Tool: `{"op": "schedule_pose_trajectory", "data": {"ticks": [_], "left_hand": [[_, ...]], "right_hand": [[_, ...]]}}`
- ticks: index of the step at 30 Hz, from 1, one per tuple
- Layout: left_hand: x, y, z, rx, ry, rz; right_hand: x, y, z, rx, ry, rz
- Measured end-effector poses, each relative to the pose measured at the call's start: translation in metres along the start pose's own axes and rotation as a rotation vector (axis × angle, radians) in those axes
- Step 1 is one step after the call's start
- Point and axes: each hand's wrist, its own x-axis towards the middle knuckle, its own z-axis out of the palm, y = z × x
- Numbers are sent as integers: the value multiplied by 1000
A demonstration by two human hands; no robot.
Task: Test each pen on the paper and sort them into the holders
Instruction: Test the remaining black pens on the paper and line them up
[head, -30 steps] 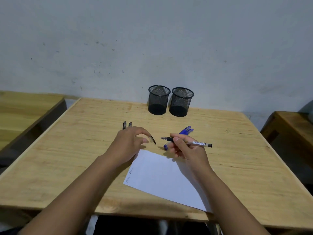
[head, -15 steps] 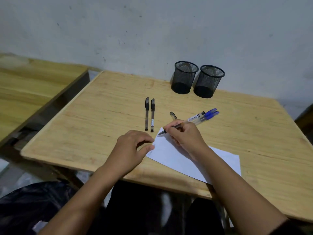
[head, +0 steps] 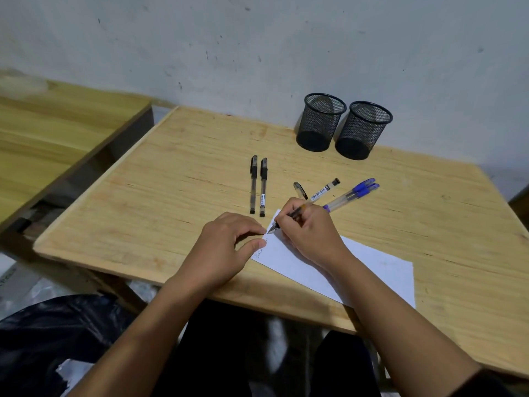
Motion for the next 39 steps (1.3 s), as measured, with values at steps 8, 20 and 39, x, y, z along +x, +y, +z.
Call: {"op": "schedule_pose_trajectory", "data": {"ticks": [8,20,39], "left_hand": [[-1,1,0,-8,3,-3],[-1,3,0,-21,2,-18],[-1,2,0,-7,-7,-17]], "right_hand": [[-2,-1,0,-29,-3,-25],[-3,-1,0,-26,42,-51],[-2,0,1,-23,82,-49]]}}
